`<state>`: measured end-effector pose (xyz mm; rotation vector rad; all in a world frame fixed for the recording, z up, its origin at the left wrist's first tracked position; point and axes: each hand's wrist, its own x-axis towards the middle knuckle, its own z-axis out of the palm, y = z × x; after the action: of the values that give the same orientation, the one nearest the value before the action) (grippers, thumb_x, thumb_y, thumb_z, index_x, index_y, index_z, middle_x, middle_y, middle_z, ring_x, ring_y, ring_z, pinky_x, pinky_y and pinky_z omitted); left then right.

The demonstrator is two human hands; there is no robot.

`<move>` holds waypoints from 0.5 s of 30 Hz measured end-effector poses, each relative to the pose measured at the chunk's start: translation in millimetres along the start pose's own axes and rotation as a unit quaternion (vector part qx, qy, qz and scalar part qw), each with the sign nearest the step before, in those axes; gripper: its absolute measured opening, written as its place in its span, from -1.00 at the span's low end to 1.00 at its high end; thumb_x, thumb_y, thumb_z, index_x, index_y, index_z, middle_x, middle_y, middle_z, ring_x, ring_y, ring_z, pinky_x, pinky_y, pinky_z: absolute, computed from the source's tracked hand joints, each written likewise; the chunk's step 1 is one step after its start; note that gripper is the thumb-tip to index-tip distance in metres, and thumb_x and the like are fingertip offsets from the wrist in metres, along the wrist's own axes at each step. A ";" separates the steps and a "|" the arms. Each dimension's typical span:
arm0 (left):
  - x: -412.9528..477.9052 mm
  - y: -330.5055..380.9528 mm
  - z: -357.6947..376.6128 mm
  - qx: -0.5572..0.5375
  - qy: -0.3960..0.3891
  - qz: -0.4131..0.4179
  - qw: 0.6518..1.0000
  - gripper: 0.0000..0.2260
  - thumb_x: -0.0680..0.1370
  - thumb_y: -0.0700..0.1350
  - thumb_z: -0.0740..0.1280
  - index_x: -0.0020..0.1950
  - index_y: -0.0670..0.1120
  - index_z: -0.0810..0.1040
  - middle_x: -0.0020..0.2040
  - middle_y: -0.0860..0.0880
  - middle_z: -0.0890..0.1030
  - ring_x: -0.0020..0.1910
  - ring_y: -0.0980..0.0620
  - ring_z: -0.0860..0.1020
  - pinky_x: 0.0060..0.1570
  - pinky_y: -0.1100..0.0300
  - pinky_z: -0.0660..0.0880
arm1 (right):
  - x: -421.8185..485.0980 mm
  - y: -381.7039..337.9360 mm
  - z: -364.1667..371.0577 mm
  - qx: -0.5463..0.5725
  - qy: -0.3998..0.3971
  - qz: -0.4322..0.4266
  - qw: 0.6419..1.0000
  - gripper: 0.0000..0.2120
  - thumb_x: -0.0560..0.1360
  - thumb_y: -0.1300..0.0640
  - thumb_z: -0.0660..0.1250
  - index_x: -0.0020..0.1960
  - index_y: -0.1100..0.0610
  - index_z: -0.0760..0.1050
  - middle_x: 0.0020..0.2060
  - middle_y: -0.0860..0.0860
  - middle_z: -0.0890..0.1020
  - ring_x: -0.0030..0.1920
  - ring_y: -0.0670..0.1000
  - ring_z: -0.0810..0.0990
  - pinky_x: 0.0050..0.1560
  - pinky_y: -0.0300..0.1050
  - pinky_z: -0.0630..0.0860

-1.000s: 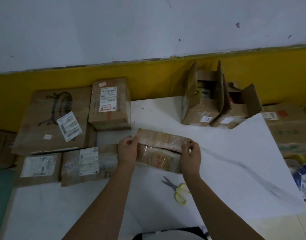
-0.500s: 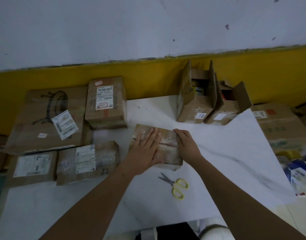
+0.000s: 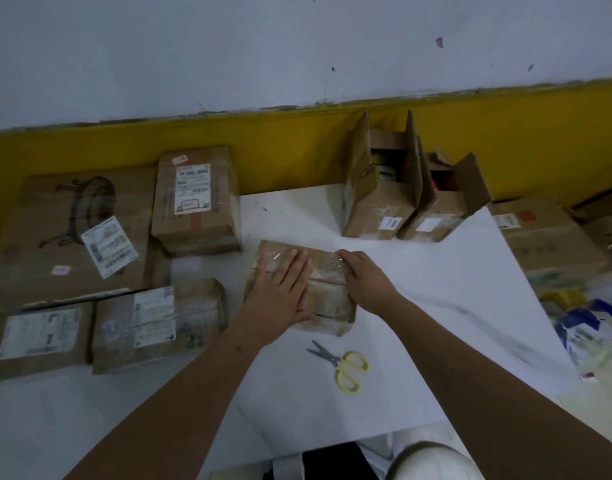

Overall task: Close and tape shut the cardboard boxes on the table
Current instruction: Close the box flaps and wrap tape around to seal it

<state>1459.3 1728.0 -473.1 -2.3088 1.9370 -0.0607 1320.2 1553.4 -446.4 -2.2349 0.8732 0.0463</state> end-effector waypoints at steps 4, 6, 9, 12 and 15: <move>-9.2 9.0 -12.4 -0.035 0.009 -0.055 0.998 -0.13 0.52 0.41 -0.01 0.59 -0.22 0.03 0.60 -0.21 0.03 0.59 -0.18 0.00 0.43 -0.34 0.09 | -9.1 -8.2 -10.5 -0.159 -0.051 0.005 0.986 -0.49 0.66 0.11 0.04 0.59 -0.01 0.06 0.52 0.07 0.22 0.48 0.20 0.23 0.45 0.13 0.25; -21.6 17.2 -22.1 -0.067 0.027 -0.076 0.994 -0.12 0.53 0.40 0.05 0.59 -0.25 0.01 0.60 -0.21 0.05 0.59 -0.17 0.00 0.47 -0.29 0.07 | -27.9 -22.2 -7.7 -0.222 0.027 -0.007 0.975 -0.41 0.61 0.17 0.14 0.60 0.05 0.04 0.56 0.07 0.14 0.54 0.21 0.11 0.50 0.17 0.17; -68.3 27.4 -21.6 -0.212 0.093 -0.101 0.968 -0.34 0.58 0.21 0.21 0.53 -0.20 0.25 0.49 -0.14 0.27 0.49 -0.10 0.22 0.48 -0.08 0.19 | -71.6 -42.8 16.3 -0.195 0.182 -0.134 0.954 -0.54 0.41 0.30 0.34 0.31 0.22 0.46 0.28 0.18 0.49 0.24 0.22 0.45 0.19 0.12 0.48; -133.8 42.4 -12.5 -0.360 0.134 -0.264 0.885 -0.85 0.58 -0.05 0.29 0.10 -0.07 0.53 0.07 0.01 0.48 0.03 0.07 0.49 0.02 0.17 0.47 | -116.9 -50.7 72.7 -0.176 0.102 -0.237 0.950 -0.76 0.37 0.29 0.35 0.04 0.17 0.57 0.04 0.14 0.58 -0.01 0.18 0.53 -0.09 0.01 0.52; -187.0 70.7 9.0 -0.431 0.048 -0.432 0.790 -0.69 0.62 0.00 0.22 -0.31 -0.05 0.40 -0.34 0.02 0.44 -0.39 0.07 0.43 -0.31 0.13 0.41 | -151.9 -43.4 138.5 -0.174 -0.082 -0.197 0.961 -0.74 0.49 0.24 0.22 0.14 0.14 0.57 0.06 0.11 0.56 0.03 0.17 0.55 -0.02 0.04 0.51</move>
<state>1358.1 1900.5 -481.2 -3.6319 0.7527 0.7843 1259.3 1751.7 -479.5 -2.6502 0.3368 0.2083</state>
